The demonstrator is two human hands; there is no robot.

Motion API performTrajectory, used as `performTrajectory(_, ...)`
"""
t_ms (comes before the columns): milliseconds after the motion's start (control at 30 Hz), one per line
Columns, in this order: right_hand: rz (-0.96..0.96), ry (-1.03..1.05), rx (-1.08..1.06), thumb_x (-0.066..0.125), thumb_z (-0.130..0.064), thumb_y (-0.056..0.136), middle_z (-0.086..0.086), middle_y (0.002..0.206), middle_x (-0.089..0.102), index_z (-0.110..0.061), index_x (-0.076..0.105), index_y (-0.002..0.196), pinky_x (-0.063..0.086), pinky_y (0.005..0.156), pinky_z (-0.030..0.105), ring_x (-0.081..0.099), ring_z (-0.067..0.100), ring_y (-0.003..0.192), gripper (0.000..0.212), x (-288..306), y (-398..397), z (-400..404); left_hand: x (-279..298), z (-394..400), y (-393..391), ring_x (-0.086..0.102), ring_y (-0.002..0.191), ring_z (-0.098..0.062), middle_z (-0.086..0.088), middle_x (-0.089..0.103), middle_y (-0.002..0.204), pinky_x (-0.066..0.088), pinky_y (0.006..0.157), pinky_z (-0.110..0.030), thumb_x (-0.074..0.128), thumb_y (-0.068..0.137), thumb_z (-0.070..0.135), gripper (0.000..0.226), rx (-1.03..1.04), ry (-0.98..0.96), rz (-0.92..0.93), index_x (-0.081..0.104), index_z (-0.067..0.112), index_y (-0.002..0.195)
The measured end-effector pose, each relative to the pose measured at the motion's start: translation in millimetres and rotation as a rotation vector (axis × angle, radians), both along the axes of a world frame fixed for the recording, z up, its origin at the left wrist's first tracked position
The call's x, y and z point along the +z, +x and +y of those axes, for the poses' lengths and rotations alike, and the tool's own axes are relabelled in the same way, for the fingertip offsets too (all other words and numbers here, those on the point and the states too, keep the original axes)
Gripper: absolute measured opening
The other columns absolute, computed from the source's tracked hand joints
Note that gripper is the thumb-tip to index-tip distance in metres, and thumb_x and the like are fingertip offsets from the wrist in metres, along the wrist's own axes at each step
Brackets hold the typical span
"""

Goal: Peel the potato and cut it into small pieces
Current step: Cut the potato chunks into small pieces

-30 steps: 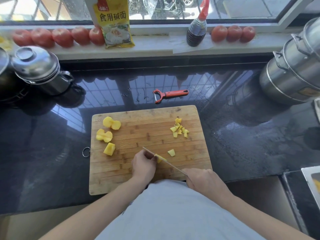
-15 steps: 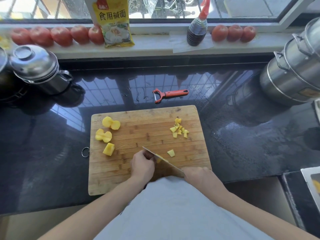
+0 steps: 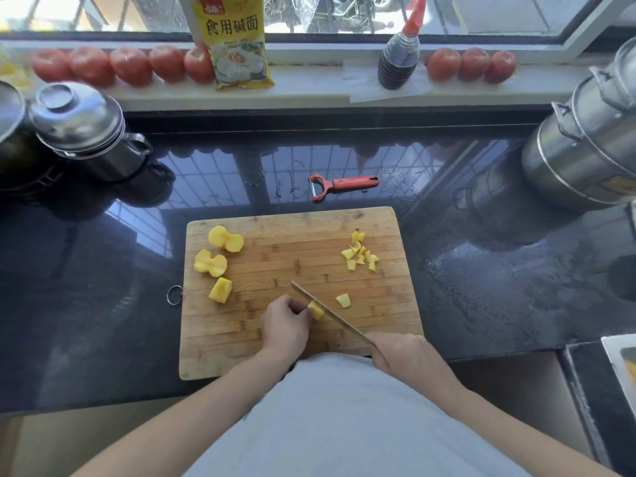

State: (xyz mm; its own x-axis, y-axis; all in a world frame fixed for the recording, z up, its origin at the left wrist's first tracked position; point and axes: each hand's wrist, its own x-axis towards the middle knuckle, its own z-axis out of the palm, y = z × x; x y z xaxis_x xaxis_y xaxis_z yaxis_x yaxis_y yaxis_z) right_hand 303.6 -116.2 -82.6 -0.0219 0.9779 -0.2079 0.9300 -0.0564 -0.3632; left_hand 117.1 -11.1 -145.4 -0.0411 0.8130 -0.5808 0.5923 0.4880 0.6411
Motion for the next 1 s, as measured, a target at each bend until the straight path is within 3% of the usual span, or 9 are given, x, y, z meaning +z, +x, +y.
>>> performTrajectory(100, -0.069, 0.047, 0.074, 0.063, -0.009, 0.052, -0.001, 0.043, 0.033, -0.020, 0.042, 0.056, 0.021, 0.029, 0.023, 0.016, 0.018, 0.046, 0.024, -3.5, -0.2, -0.1, -2.3, -0.6, -0.1, 0.071, 0.087, -0.030, -0.001, 0.075, 0.074, 0.056, 0.079, -0.041, 0.078, 0.083, 0.015, 0.016, 0.010, -0.005, -0.001, 0.068, 0.017, 0.071)
performTrajectory(200, -0.077, 0.117, 0.109, 0.058, -0.008, 0.059, -0.003, 0.042, 0.035, -0.018, 0.051, 0.056, 0.026, 0.026, 0.022, 0.016, 0.019, 0.045, 0.013, -12.0, 1.8, -2.7, -2.0, -0.7, -1.3, 0.072, 0.085, -0.031, -0.001, 0.076, 0.075, 0.057, 0.078, -0.043, 0.078, 0.082, 0.012, 0.011, -0.003, 0.010, -0.023, 0.071, 0.014, 0.074)
performTrajectory(333, -0.122, 0.131, 0.096, 0.042, -0.012, 0.070, -0.003, 0.043, 0.043, -0.017, 0.055, 0.059, 0.030, 0.022, 0.026, 0.022, 0.024, 0.034, 0.017, -17.1, 6.4, -4.2, 3.1, -0.2, 0.2, 0.071, 0.086, -0.031, -0.003, 0.077, 0.078, 0.054, 0.075, -0.038, 0.077, 0.082, 0.007, 0.008, 0.002, 0.009, -0.046, 0.074, 0.012, 0.076)
performTrajectory(400, -0.170, 0.102, 0.140, 0.060, -0.007, 0.065, -0.003, 0.045, 0.045, -0.017, 0.056, 0.062, 0.031, 0.022, 0.027, 0.036, 0.027, 0.027, 0.011, -15.6, 6.4, -5.6, 4.7, 0.3, 0.3, 0.070, 0.087, -0.031, -0.004, 0.077, 0.081, 0.050, 0.071, -0.035, 0.074, 0.082, 0.008, 0.007, 0.010, 0.002, -0.043, 0.076, 0.012, 0.078)
performTrajectory(467, -0.170, 0.005, 0.160, 0.079, -0.004, 0.052, -0.003, 0.046, 0.046, -0.018, 0.057, 0.064, 0.032, 0.024, 0.027, 0.041, 0.028, 0.027, 0.028, -13.6, 5.4, -7.7, 5.6, 0.4, 0.2, 0.068, 0.087, -0.032, -0.006, 0.077, 0.083, 0.046, 0.069, -0.032, 0.072, 0.082, 0.009, 0.007, 0.014, -0.007, -0.041, 0.077, 0.012, 0.079)
performTrajectory(600, -0.201, -0.103, 0.113, 0.087, -0.005, 0.042, -0.002, 0.045, 0.047, -0.019, 0.059, 0.062, 0.027, 0.027, 0.023, 0.041, 0.027, 0.026, 0.037, -11.3, 5.8, -4.2, 8.4, 1.7, 2.6, 0.065, 0.081, -0.030, -0.006, 0.075, 0.078, 0.046, 0.066, -0.032, 0.071, 0.082, 0.009, 0.011, 0.035, -0.041, -0.050, 0.074, 0.013, 0.072)
performTrajectory(700, -0.283, -0.182, 0.153, 0.067, -0.015, 0.081, 0.000, 0.078, 0.067, -0.018, 0.059, 0.088, 0.037, 0.050, 0.033, 0.066, 0.032, 0.064, 0.011, -9.5, -2.3, 5.0, 9.0, 3.9, 4.1, 0.068, 0.085, -0.033, -0.008, 0.075, 0.081, 0.046, 0.067, -0.032, 0.069, 0.082, 0.007, 0.010, 0.048, -0.075, -0.039, 0.076, 0.010, 0.077)
performTrajectory(767, -0.252, -0.298, 0.145, 0.044, -0.020, 0.099, 0.003, 0.105, 0.069, -0.018, 0.053, 0.106, 0.036, 0.064, 0.037, 0.066, 0.037, 0.093, 0.011, -14.3, -9.4, 13.3, 10.1, 4.8, 4.9, 0.067, 0.090, -0.035, -0.011, 0.075, 0.086, 0.045, 0.070, -0.031, 0.067, 0.082, 0.004, 0.011, 0.049, -0.089, -0.005, 0.077, 0.008, 0.084)
performTrajectory(1000, -0.114, -0.288, 0.028, 0.037, -0.026, 0.103, 0.007, 0.106, 0.071, -0.017, 0.058, 0.108, 0.045, 0.070, 0.040, 0.065, 0.040, 0.094, 0.024, -15.3, -22.3, 35.8, 6.0, 3.6, 1.8, 0.067, 0.093, -0.032, -0.007, 0.075, 0.085, 0.041, 0.072, -0.030, 0.071, 0.086, 0.011, 0.008, -0.017, -0.052, 0.024, 0.073, 0.013, 0.079)
